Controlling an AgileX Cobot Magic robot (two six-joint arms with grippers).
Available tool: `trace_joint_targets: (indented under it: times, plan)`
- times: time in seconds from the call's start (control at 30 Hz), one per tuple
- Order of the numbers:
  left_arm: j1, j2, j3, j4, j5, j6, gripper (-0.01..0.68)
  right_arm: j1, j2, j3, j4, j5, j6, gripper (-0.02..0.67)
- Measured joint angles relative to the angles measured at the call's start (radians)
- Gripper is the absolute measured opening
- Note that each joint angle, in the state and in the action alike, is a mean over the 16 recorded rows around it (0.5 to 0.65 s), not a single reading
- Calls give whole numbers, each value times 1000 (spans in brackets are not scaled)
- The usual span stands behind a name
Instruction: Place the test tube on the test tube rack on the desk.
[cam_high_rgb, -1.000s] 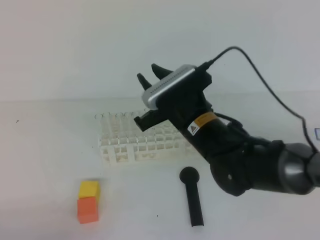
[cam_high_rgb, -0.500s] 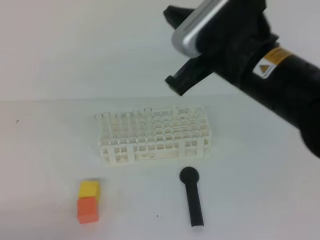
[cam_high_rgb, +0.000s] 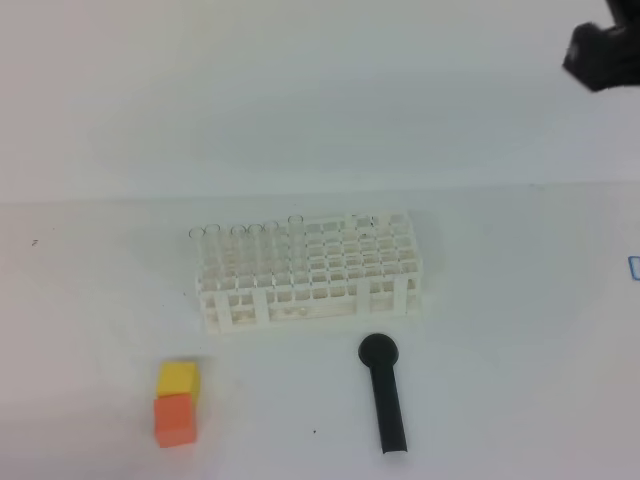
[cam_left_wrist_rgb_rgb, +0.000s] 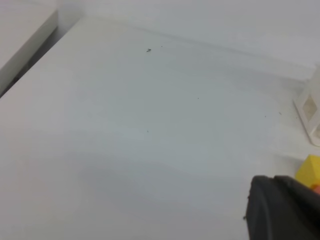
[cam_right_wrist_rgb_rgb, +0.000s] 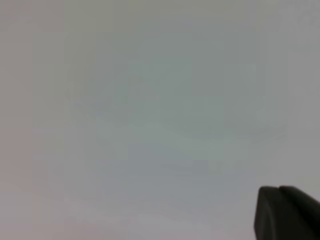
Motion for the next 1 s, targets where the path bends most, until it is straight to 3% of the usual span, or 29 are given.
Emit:
trace_joint_targets:
  times: [0.2, 0.43, 0.77, 1.0]
  plan:
    - [0, 0, 0, 0, 0, 0, -1, -2, -32, 11, 219, -202, -81, -1]
    - [0, 0, 0, 0, 0, 0, -1, -68, -59, 14, 295, -308, -174, -1]
    - [0, 0, 0, 0, 0, 0, -1, -350, -158, 55, 295, 50, -278, -1]
    - [0, 0, 0, 0, 0, 0, -1, -576, -362, 229, 301, 279, -298, -1]
